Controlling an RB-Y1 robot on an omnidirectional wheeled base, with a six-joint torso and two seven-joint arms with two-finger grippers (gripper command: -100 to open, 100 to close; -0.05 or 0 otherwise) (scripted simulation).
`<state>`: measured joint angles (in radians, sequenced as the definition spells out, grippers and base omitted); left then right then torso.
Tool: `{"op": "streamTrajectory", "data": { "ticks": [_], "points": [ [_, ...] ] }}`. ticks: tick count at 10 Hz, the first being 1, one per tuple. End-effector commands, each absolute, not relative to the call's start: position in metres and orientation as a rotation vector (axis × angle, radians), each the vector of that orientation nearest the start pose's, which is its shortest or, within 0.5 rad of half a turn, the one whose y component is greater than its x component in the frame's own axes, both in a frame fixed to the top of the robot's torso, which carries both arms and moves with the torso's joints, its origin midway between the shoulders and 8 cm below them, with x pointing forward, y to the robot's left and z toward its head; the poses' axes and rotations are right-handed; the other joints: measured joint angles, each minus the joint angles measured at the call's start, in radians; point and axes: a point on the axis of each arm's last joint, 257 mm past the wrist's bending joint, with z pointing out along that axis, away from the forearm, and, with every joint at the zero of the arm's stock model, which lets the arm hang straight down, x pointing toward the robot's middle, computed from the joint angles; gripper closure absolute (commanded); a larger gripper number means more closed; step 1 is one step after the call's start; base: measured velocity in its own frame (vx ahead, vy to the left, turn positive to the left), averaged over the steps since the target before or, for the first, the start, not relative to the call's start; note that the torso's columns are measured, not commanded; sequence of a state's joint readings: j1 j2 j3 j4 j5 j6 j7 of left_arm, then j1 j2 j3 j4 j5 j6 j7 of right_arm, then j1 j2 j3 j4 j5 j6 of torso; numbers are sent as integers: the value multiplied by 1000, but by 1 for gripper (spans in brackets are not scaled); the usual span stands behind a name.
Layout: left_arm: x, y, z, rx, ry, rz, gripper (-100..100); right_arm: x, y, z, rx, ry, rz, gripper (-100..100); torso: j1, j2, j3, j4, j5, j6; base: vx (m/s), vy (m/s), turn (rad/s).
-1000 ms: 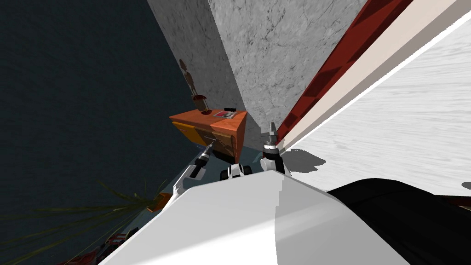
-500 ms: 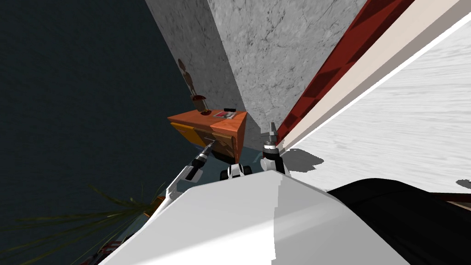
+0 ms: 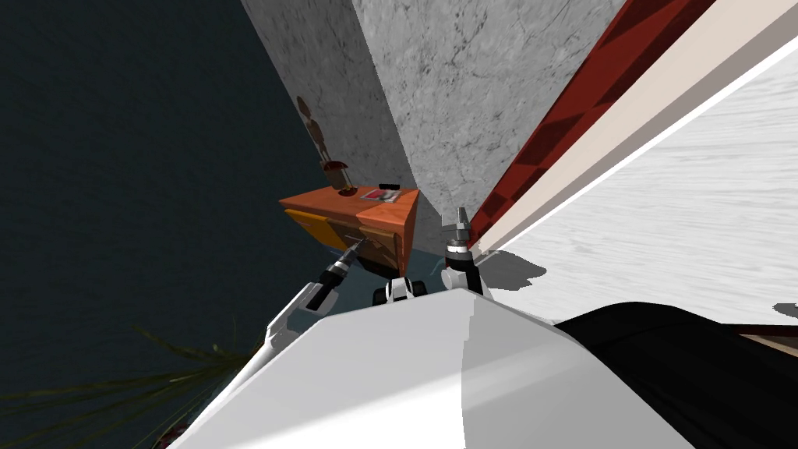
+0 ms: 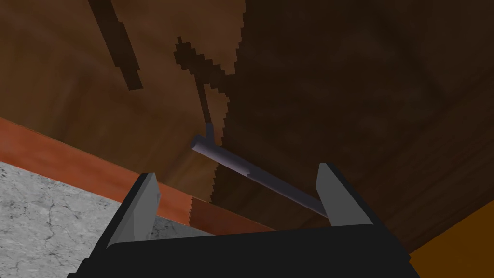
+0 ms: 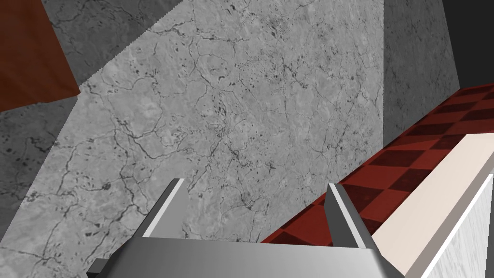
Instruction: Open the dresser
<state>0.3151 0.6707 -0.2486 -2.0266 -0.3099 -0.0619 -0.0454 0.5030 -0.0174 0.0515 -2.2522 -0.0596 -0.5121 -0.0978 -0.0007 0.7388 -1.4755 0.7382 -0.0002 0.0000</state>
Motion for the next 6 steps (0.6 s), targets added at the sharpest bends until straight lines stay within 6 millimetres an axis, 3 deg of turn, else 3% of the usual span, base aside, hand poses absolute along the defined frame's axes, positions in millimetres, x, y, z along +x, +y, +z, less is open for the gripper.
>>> {"op": "streamTrajectory", "data": {
  "ticks": [1, 6],
  "points": [
    [420, 210, -183, -224, 1673, -827, -100, 349, -269, 13, 745, 575, 1476, 0, 0, 0, 0, 0, 0, 0, 30, 21, -32],
    [403, 206, -179, -221, 1739, -822, -100, 349, -269, 13, 745, 575, 1476, 0, 1, -1, 0, 0, 0, 0, 33, 26, -30]
  ]
}}
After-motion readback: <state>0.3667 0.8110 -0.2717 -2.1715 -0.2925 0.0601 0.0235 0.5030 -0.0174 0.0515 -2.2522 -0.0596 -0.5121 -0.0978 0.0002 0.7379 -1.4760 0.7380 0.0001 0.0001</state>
